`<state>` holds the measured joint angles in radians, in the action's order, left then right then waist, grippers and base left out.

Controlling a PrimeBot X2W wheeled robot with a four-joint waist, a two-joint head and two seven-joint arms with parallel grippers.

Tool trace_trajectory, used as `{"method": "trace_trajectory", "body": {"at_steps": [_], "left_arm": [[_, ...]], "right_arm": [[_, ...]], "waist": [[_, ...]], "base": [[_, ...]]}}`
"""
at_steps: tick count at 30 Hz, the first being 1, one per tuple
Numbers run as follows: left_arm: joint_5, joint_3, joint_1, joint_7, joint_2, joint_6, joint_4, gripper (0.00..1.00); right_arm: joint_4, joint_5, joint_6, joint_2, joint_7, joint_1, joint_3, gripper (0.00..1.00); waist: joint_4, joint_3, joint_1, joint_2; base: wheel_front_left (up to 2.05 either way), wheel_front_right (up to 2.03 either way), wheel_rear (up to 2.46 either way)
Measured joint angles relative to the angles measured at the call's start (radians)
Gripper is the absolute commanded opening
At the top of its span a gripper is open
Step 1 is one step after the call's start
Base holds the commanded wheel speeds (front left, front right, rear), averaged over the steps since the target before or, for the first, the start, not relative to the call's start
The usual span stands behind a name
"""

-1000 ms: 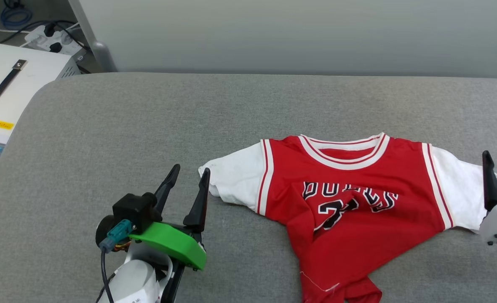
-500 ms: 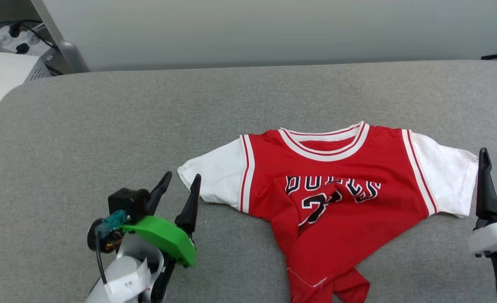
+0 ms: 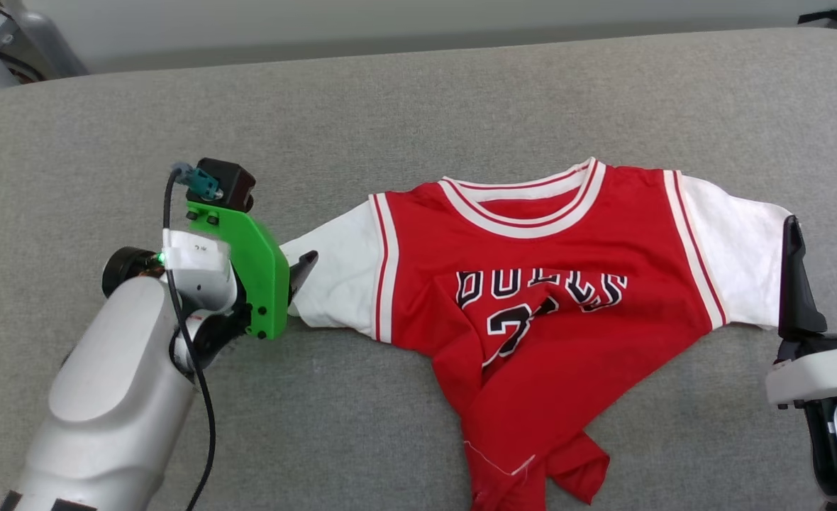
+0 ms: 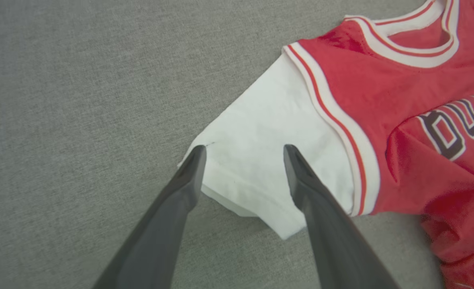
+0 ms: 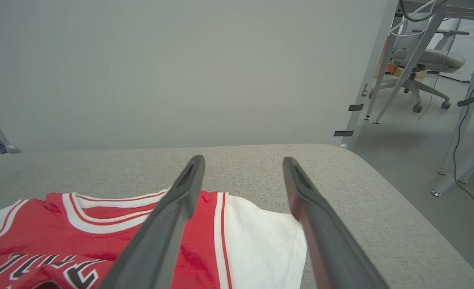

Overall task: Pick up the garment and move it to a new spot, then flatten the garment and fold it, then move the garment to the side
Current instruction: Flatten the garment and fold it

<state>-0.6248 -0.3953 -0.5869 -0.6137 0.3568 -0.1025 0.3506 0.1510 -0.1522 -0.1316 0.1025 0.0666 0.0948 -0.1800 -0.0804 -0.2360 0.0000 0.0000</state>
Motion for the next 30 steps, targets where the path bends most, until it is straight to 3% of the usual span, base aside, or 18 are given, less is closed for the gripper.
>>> {"method": "trace_trajectory", "body": {"at_steps": [7, 17, 18, 19, 20, 25, 30], "left_arm": [[0.047, -0.049, -0.076, -0.11, 0.069, 0.0, 0.093, 1.0], [0.11, -0.095, -0.097, -0.099, 0.114, -0.005, 0.19, 1.0], [0.101, -0.093, -0.098, -0.1, 0.114, -0.007, 0.195, 0.44], [0.09, -0.09, -0.097, -0.102, 0.113, -0.008, 0.2, 0.17], [0.084, -0.09, -0.097, -0.103, 0.113, -0.008, 0.203, 0.0], [0.06, -0.073, -0.075, -0.046, 0.099, -0.006, 0.202, 0.0], [0.063, -0.058, -0.03, 0.031, 0.098, 0.025, 0.146, 0.0]], "right_arm": [[-0.019, 0.001, 0.0, -0.009, 0.026, 0.012, 0.027, 1.0], [-0.041, 0.001, 0.0, -0.019, 0.045, 0.015, 0.042, 1.0], [-0.043, 0.001, 0.0, -0.019, 0.045, 0.015, 0.043, 1.0], [-0.045, 0.001, 0.0, -0.019, 0.048, 0.015, 0.043, 1.0], [-0.048, 0.001, 0.0, -0.019, 0.049, 0.015, 0.043, 1.0], [-0.053, 0.002, 0.0, -0.01, 0.038, 0.014, 0.034, 1.0], [-0.065, 0.005, 0.0, 0.023, -0.026, 0.002, 0.03, 1.0]], "waist": [[-0.046, -0.036, 0.0, 0.0], [-0.091, -0.076, 0.0, 0.0], [-0.093, -0.077, 0.0, 0.0], [-0.094, -0.076, 0.0, 0.0], [-0.094, -0.074, 0.0, 0.0], [-0.084, -0.051, 0.0, 0.0], [-0.057, -0.021, 0.0, 0.0]], "base": [[0.0, 0.0, 0.0], [0.0, 0.0, 0.0], [0.0, 0.0, 0.0], [0.0, 0.0, 0.0], [0.0, 0.0, 0.0], [0.0, 0.0, 0.0], [0.0, 0.0, 0.0]]}}
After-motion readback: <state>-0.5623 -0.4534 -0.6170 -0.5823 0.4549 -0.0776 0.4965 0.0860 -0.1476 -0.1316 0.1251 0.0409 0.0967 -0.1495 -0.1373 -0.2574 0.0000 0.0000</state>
